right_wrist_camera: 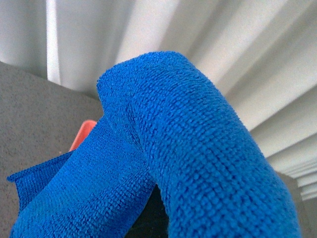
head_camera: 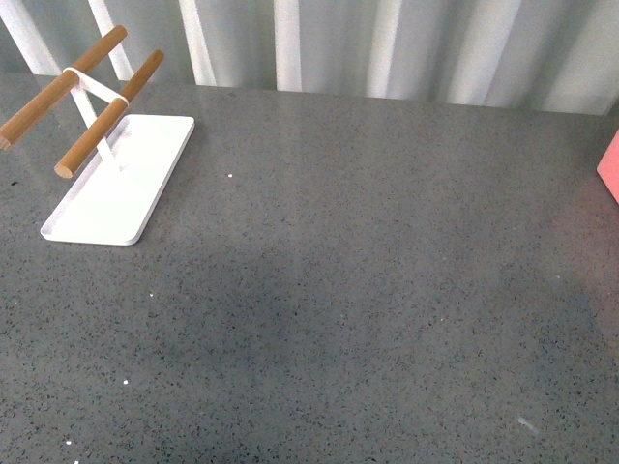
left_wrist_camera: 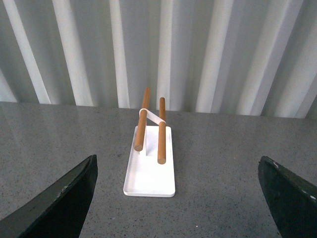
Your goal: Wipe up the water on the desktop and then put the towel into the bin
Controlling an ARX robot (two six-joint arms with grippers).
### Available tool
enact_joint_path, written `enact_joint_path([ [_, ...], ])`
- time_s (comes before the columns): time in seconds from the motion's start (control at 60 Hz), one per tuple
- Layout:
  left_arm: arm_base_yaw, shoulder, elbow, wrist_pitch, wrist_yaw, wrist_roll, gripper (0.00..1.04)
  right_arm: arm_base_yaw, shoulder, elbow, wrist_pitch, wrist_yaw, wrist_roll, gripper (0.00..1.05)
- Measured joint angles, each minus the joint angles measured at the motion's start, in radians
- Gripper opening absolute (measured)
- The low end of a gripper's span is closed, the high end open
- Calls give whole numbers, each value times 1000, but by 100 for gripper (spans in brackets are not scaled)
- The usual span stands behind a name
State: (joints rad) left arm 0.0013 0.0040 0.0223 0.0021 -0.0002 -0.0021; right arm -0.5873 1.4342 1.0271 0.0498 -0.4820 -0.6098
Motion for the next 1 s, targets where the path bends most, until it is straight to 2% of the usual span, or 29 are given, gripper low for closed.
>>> enact_joint_path([
  [0.3, 0, 0, 0, 0, 0, 0, 98, -53, 111, -61, 3, -16, -14, 3],
  [0.517, 0, 0, 0, 0, 0, 0, 98, -57, 266, -29, -16, 71, -43, 3],
  [0.784, 0, 0, 0, 0, 0, 0, 98, -51, 484, 158, -143, 174, -13, 3],
  [0.917, 0, 0, 0, 0, 0, 0, 98, -43, 528, 201, -170, 222, -3, 23],
  [1.001, 0, 0, 0, 0, 0, 0, 98, -35, 534, 211, -174, 221, 12, 43],
])
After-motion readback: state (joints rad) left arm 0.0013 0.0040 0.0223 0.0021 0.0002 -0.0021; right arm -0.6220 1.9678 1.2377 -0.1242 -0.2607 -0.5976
